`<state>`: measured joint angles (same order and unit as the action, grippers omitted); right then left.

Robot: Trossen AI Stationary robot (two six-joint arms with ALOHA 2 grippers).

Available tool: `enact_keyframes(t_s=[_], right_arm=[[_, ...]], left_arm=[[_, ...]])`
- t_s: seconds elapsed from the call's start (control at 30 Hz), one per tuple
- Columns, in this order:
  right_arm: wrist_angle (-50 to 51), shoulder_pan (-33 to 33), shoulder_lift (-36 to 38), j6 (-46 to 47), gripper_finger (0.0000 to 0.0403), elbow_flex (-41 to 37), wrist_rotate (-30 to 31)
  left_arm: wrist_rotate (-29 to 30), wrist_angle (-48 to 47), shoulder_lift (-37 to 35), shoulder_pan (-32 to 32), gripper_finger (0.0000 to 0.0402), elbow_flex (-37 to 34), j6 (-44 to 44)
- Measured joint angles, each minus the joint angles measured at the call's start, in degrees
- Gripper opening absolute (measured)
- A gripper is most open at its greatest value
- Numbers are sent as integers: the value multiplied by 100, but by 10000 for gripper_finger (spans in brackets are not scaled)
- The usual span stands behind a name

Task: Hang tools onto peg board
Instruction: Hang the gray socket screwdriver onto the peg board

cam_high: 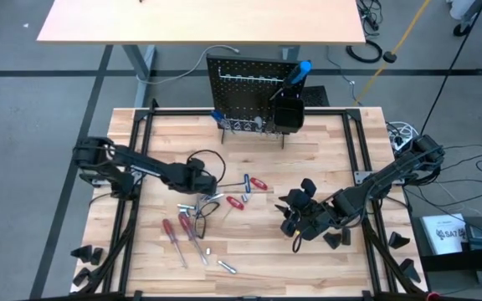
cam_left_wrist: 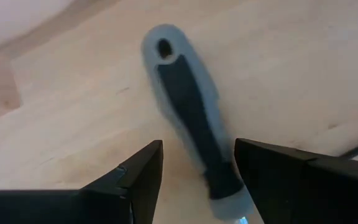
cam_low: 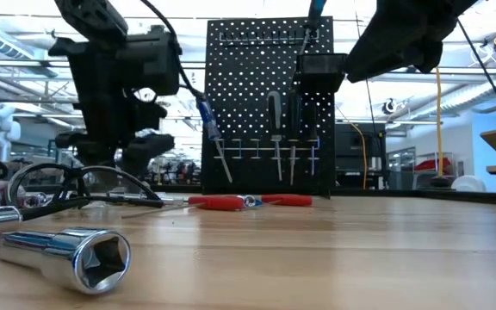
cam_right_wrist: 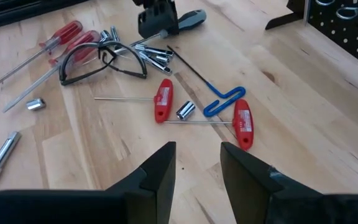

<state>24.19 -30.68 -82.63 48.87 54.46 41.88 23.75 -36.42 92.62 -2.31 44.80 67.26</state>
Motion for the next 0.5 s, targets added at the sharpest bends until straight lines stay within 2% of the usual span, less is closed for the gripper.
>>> enact_keyframes(t_s=[0.17, 0.33, 0.4, 0.5], right_arm=[[3, 0, 0, -3, 118, 0, -1], [-5, 0, 0, -5, 118, 0, -1], [-7, 0, 0, -5, 118, 0, 1], [-10, 0, 0, -5, 118, 0, 1]], left_arm=[[-138, 628, 313, 119, 207, 11, -313], [-174, 557, 422, 180, 205, 42, -405], [-180, 534, 417, 180, 196, 42, -597], [-212, 596, 415, 180, 160, 42, -922]])
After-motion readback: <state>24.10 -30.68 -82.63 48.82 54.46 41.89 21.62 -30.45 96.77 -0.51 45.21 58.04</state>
